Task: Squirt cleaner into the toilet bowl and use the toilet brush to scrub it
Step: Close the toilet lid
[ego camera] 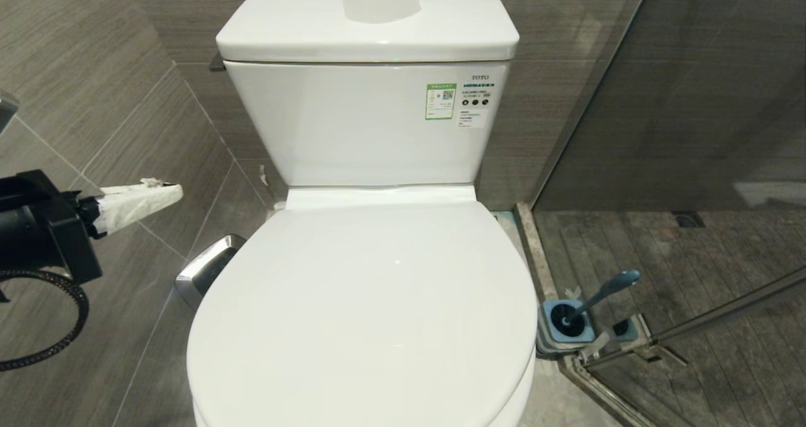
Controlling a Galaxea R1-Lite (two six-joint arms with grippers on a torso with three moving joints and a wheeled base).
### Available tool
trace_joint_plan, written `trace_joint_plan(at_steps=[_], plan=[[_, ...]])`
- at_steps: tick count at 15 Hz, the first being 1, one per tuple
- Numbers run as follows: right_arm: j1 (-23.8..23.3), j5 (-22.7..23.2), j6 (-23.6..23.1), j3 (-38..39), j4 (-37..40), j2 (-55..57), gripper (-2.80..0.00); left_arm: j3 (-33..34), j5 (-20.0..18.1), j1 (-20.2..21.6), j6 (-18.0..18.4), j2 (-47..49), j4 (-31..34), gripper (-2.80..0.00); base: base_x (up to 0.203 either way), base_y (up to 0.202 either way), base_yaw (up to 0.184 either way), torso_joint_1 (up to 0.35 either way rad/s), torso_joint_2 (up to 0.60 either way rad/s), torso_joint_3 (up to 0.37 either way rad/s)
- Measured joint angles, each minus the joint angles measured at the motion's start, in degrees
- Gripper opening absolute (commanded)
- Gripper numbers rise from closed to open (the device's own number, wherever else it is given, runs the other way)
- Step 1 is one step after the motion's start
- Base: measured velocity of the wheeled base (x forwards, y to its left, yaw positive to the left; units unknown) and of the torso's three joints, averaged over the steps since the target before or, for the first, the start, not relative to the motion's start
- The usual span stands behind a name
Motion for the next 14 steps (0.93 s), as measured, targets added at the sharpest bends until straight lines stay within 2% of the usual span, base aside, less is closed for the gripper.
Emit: trace_joint_plan(at_steps=[4, 14], plan=[[0.0, 0.0, 0.0, 0.0, -0.01, 0.0, -2.8, 0.2, -0.02, 0.3, 0.05, -0.22, 0.23, -2.8, 0.0, 0.0, 0.0, 0.0, 0.0, 0.045], [0.0, -0.02, 0.0, 0.0, 0.0, 0.0, -2.8, 1.18, 0.06, 0.37, 1.09, -0.2, 0.21, -2.8, 0.0, 0.0, 0.0, 0.002, 0.0, 0.195]])
